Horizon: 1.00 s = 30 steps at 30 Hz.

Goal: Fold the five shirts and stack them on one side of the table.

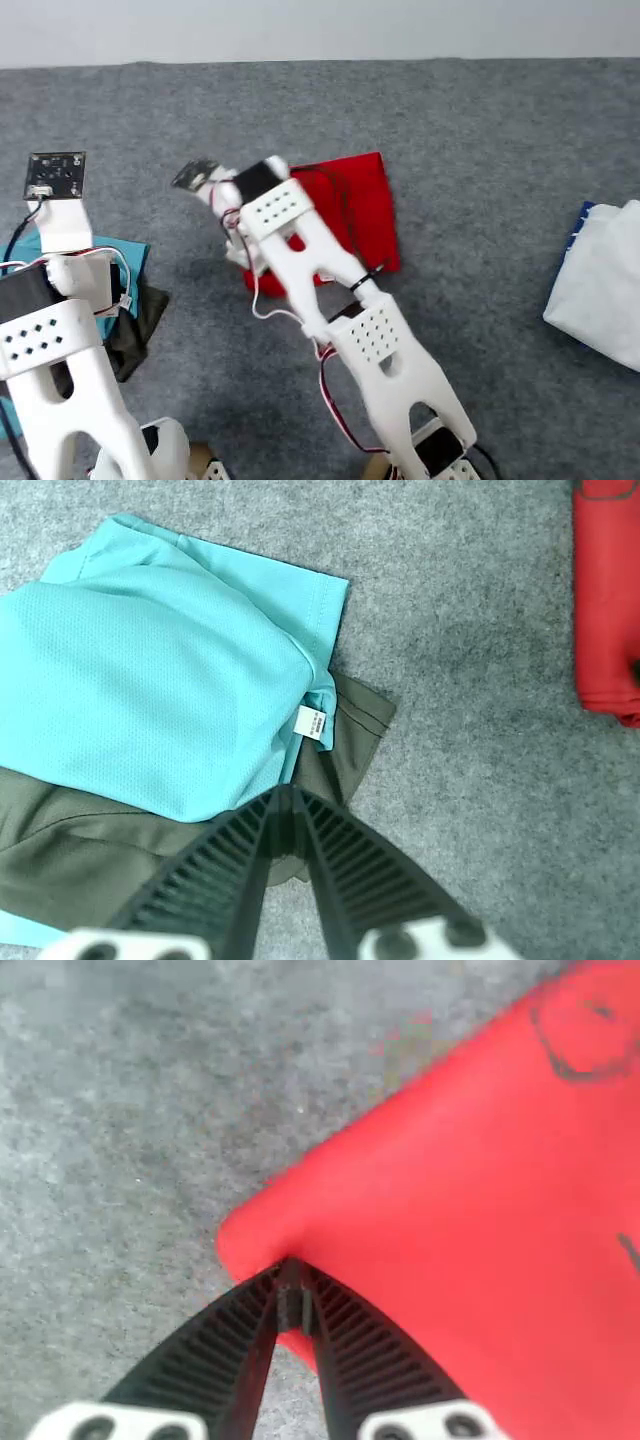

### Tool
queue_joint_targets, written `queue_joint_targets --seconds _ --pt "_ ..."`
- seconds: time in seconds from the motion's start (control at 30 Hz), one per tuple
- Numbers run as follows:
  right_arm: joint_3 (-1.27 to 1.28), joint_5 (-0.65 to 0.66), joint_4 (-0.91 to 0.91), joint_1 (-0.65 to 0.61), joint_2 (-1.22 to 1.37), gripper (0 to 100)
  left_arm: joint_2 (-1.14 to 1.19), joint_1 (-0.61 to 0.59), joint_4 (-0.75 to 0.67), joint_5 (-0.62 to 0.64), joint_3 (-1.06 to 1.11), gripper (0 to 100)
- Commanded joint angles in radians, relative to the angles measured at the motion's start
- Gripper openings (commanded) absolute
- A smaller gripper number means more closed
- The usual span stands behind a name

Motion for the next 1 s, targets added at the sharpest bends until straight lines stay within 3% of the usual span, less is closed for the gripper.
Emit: queue_joint_targets --seconds 0.0,0.23,0.47,0.97 --pt "-0.058 -0.003 0.041 0.002 -0.041 1.0 -0.025 -0.002 0.005 -0.008 -0.031 1" --pt "-0.216 0.003 0.019 0.142 -0.101 1.0 -0.025 -0.002 0.0 -0.009 -0.031 1" --pt "-0.229 0.0 -0.214 0.352 -0.056 1.0 -0.023 0.0 0.0 -0.008 -0.031 1" --pt "-0.235 0.0 -0.627 0.168 0.252 1.0 -0.025 -0.002 0.005 -0.008 0.016 1"
